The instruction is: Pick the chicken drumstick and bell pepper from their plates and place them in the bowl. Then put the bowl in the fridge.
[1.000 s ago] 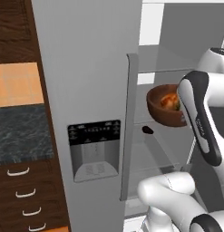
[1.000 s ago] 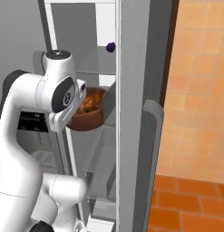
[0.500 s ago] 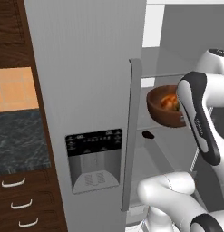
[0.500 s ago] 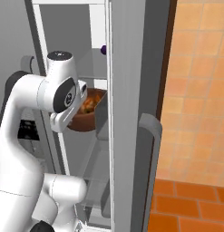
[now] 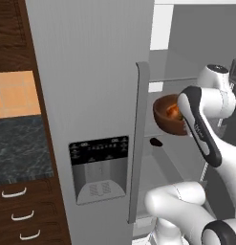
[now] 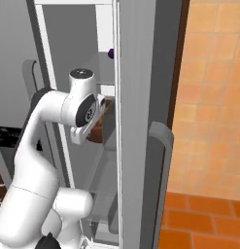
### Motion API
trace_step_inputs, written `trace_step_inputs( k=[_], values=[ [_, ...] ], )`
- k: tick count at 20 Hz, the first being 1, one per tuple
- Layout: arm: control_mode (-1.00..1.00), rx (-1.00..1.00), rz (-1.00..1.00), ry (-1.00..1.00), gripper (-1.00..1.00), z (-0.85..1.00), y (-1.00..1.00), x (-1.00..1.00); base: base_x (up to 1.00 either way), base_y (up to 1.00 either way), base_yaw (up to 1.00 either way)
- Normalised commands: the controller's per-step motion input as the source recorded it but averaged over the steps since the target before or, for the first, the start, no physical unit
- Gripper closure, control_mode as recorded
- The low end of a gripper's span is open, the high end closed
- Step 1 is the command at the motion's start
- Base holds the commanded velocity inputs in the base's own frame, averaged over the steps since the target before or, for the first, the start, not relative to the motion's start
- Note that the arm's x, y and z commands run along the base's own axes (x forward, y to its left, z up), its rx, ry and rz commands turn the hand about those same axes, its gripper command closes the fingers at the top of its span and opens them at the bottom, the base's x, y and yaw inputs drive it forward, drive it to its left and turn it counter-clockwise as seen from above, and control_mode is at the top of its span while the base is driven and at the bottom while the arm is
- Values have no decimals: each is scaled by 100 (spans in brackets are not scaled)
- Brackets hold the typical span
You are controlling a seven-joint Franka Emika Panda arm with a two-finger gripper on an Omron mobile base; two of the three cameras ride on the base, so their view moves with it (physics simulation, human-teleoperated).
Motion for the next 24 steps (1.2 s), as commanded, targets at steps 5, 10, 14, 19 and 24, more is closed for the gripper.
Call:
trace_step_inputs(
  k=[5,10,14,19,24],
  values=[
    [-100,0,-1,-13,100,-30,-2,40,0,0,0],
    [-100,0,0,-5,100,-34,-12,21,0,0,0],
    [-100,0,0,0,100,-14,-7,43,0,0,0],
    [-100,0,0,0,100,-14,-3,62,0,0,0],
    [-100,0,0,-1,100,-33,-3,36,0,0,0]
  ],
)
